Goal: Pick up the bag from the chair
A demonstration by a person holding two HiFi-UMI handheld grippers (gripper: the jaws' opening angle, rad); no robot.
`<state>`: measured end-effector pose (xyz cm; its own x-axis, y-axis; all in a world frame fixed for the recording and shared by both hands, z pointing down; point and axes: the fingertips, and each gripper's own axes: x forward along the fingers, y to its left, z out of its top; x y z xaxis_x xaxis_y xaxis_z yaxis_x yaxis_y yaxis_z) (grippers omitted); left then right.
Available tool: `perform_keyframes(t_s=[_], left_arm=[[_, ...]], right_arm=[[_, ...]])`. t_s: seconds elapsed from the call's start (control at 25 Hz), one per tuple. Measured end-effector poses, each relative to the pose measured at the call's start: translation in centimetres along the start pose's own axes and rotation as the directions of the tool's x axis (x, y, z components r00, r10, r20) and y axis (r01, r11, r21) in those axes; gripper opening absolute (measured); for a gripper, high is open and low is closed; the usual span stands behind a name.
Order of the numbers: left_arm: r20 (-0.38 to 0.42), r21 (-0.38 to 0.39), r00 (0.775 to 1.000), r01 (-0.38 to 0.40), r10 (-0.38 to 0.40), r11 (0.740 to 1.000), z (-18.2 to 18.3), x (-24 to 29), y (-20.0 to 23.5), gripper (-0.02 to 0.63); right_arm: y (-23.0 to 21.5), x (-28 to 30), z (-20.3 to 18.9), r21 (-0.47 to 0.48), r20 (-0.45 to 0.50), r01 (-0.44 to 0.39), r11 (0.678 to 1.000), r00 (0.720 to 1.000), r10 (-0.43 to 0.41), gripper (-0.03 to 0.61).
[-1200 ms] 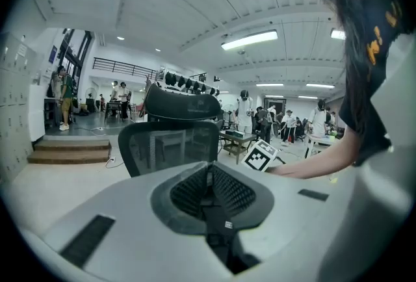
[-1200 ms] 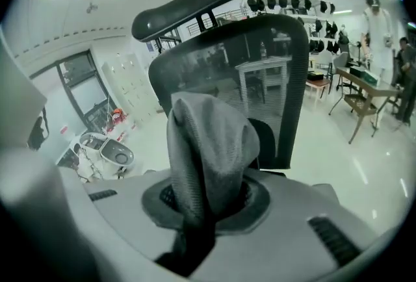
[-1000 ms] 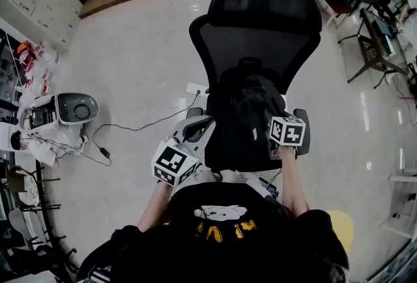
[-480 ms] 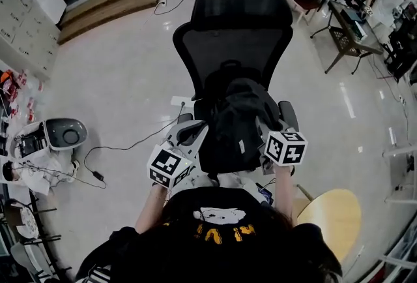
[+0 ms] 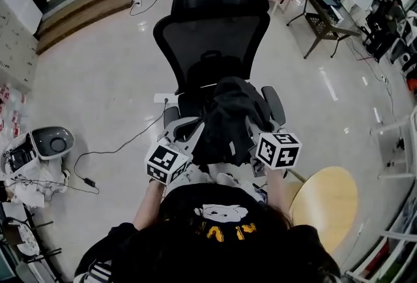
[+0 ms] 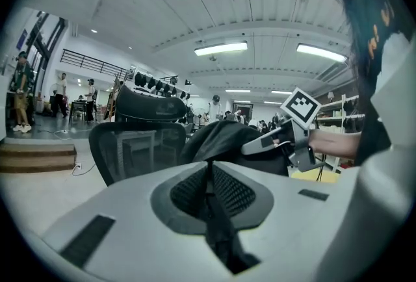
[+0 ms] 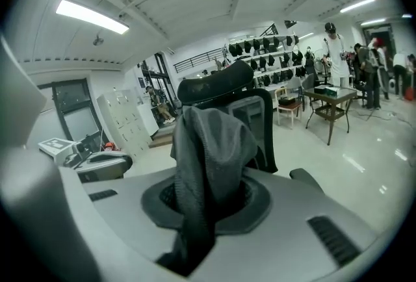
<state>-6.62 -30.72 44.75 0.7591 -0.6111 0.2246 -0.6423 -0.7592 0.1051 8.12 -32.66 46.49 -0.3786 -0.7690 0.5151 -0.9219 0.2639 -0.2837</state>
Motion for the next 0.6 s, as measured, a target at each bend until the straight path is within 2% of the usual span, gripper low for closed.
perform_keyframes(t_s=[0.24,0.6], left_arm=[[-0.023,0.010,1.000,0.000,0.000,1.000,-0.5,0.5,-1.7,0.031],[-0.014,0.035,0.997,-0.070,0.070,0.997,-0.4,-1.2,-7.4,0.031]], right_arm=[[-0.8,-2.0,-1.7,0.008,-0.020,0.007,1.000,1.000,-0.007,0.054],[-1.8,-7.8,-5.1,0.037,0.000,-0.032,0.999,0.999,0.032,0.054]])
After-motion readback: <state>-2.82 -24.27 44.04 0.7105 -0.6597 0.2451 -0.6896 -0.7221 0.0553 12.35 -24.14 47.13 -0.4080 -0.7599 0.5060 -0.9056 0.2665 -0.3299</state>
